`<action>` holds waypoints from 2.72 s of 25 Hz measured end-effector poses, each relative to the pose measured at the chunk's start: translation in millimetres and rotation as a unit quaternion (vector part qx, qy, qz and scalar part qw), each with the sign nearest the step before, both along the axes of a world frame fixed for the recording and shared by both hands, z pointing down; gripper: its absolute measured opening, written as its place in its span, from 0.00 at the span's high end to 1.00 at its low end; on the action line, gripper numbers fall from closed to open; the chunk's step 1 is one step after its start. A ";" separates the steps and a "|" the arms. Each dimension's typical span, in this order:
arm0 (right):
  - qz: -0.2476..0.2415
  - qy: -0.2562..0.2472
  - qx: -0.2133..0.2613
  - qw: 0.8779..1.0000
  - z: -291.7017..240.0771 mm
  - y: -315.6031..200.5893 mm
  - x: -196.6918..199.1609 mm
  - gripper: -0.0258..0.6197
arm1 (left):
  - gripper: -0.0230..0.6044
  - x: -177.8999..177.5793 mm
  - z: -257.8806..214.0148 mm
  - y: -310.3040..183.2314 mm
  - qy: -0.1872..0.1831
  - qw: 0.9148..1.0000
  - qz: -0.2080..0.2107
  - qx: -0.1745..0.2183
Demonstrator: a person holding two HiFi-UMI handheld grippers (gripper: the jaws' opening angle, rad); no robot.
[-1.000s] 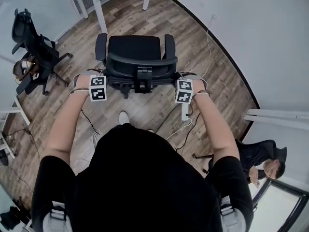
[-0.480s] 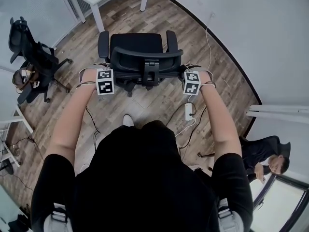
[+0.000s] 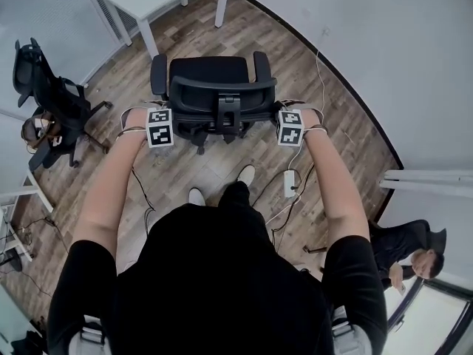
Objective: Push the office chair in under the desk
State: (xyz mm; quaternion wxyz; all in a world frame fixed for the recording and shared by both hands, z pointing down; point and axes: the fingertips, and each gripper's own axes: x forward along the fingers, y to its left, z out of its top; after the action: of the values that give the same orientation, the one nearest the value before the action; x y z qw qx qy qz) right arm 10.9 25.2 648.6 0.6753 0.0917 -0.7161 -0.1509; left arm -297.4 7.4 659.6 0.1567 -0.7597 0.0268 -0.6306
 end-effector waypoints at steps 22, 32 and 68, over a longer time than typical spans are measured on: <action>-0.059 -0.007 0.006 0.998 -2.7 -144.9 63.2 0.85 | 0.86 63.7 -2.2 -110.2 -0.005 0.998 -0.068 -0.002; -0.100 -0.012 0.010 0.995 -2.3 -190.7 87.3 0.85 | 0.86 89.8 -1.7 -132.0 -0.006 0.994 -0.106 -0.006; -0.168 0.011 -0.008 0.986 -3.2 -369.3 160.8 0.85 | 0.87 173.0 -3.2 -262.3 0.007 0.985 -0.174 -0.004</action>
State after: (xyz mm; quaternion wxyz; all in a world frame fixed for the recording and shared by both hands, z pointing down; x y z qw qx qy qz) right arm 171.7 -344.1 645.4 0.6490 -0.0375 -0.7149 -0.2576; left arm -124.4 -254.9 656.3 0.0415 -0.7484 0.1571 -0.6430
